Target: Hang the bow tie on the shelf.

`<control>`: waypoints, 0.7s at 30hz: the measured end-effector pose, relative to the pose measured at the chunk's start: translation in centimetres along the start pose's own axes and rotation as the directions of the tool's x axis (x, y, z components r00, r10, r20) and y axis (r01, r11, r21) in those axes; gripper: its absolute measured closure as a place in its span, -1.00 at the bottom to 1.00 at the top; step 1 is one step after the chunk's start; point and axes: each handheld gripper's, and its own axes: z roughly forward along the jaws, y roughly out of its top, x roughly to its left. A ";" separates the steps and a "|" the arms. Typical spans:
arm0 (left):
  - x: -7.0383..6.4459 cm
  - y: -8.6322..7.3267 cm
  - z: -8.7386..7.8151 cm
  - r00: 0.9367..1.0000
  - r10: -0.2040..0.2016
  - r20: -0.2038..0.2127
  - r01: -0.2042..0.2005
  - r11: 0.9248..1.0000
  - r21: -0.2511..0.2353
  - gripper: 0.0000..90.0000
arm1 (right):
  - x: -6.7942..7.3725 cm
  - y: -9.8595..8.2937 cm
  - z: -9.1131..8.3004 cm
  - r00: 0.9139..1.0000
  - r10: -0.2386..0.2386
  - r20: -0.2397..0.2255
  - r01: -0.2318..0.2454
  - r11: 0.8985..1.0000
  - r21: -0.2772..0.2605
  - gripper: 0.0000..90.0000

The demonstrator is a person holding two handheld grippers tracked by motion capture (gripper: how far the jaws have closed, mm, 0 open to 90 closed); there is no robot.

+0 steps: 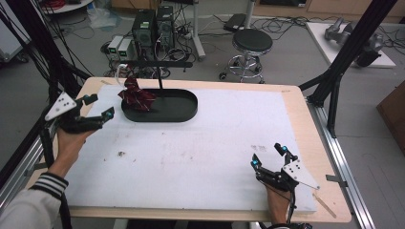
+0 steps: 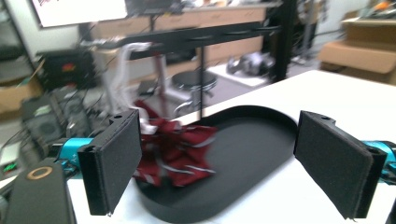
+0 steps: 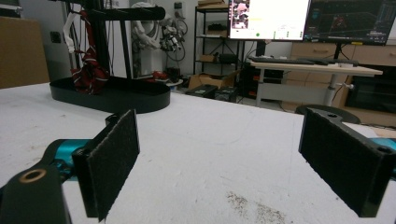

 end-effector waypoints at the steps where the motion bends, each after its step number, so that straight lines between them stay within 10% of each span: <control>1: -0.6 -0.4 -0.6 1.000 0.001 0.011 -0.001 1.000 -0.020 -0.66 | 0.0 0.0 0.0 1.000 0.000 0.001 0.000 1.000 0.001 -0.74; 12: -4.9 -7.0 -3.6 0.997 -0.057 0.045 0.061 0.993 -0.101 -0.70 | 0.1 0.0 0.0 1.000 -0.013 0.006 0.013 1.000 0.005 -0.74; 21: -5.8 -8.8 -5.0 0.998 -0.052 0.027 0.055 0.990 -0.129 -0.71 | 0.2 0.0 0.1 1.000 -0.024 0.012 0.024 1.000 0.009 -0.74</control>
